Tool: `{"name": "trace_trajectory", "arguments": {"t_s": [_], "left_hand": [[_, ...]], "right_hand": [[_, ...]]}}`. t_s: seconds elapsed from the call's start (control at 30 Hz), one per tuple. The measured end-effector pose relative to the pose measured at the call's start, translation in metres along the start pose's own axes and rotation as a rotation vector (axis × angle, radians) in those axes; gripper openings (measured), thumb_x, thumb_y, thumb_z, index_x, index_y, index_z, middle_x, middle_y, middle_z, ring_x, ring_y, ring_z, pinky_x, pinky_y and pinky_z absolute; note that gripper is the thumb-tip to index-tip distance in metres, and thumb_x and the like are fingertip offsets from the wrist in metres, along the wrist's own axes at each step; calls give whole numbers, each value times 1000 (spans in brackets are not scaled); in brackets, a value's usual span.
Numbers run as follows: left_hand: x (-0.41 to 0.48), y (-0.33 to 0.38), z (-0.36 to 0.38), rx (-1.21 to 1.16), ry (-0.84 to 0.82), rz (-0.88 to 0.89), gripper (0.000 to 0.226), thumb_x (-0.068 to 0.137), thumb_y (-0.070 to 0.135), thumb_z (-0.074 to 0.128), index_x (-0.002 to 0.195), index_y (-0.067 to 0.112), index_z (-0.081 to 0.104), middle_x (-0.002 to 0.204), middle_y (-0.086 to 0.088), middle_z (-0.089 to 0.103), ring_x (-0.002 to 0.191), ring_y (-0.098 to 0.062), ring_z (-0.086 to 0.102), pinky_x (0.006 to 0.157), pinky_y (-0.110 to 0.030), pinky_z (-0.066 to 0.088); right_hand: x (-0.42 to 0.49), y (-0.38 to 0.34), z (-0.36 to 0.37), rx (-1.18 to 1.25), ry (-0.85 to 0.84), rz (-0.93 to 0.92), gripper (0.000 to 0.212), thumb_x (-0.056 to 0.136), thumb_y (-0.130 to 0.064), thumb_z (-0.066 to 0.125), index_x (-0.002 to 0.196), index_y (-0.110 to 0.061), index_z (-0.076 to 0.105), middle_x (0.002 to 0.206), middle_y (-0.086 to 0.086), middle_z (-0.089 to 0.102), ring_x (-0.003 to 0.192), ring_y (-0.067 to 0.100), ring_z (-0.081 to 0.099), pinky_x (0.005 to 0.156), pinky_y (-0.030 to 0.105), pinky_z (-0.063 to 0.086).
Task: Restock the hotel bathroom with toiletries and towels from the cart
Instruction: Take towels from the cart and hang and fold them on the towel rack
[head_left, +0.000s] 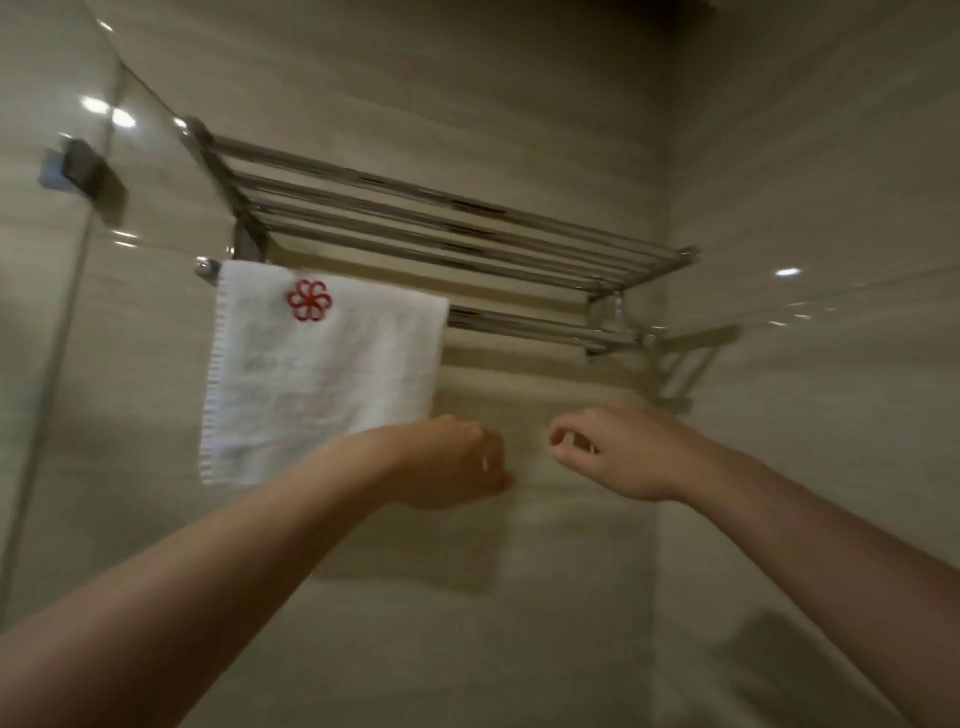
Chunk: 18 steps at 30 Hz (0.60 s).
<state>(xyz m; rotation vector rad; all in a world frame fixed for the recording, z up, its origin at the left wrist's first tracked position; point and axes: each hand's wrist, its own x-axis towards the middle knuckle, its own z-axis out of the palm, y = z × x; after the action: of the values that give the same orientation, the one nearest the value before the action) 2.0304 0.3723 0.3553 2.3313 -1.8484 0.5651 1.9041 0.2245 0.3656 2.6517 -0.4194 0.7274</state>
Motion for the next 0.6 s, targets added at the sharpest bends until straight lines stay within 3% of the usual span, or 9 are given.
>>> {"name": "trace_trajectory", "arguments": {"t_s": [0.13, 0.3, 0.4, 0.6], "left_hand": [[-3, 47, 32, -9, -25, 113, 37, 93, 50, 38, 116, 25, 52, 120, -5, 59, 107, -26, 56, 91, -37, 46], [-5, 129, 52, -207, -88, 382, 37, 94, 47, 40, 117, 22, 53, 120, 0, 60, 97, -16, 55, 85, -27, 43], [-18, 187, 55, -285, -105, 532, 37, 93, 48, 40, 119, 24, 53, 119, 3, 60, 100, -15, 57, 88, -29, 46], [-59, 330, 52, -235, -121, 870, 39, 94, 50, 36, 122, 26, 48, 120, 4, 59, 103, -16, 57, 85, -28, 45]], "right_hand": [[-82, 11, 1, 67, -122, 193, 26, 93, -49, 41, 108, -35, 57, 98, -11, 62, 94, 15, 59, 74, 31, 45], [-195, 24, -20, 79, -268, 430, 25, 92, -50, 42, 105, -37, 57, 99, -11, 63, 92, 15, 59, 83, 36, 49], [-265, 26, -42, 69, -325, 555, 26, 92, -50, 42, 107, -36, 57, 100, -9, 62, 91, 16, 58, 86, 37, 48], [-421, 18, -103, 51, -456, 815, 28, 94, -47, 41, 111, -33, 58, 95, -13, 60, 85, 10, 58, 85, 37, 49]]}}
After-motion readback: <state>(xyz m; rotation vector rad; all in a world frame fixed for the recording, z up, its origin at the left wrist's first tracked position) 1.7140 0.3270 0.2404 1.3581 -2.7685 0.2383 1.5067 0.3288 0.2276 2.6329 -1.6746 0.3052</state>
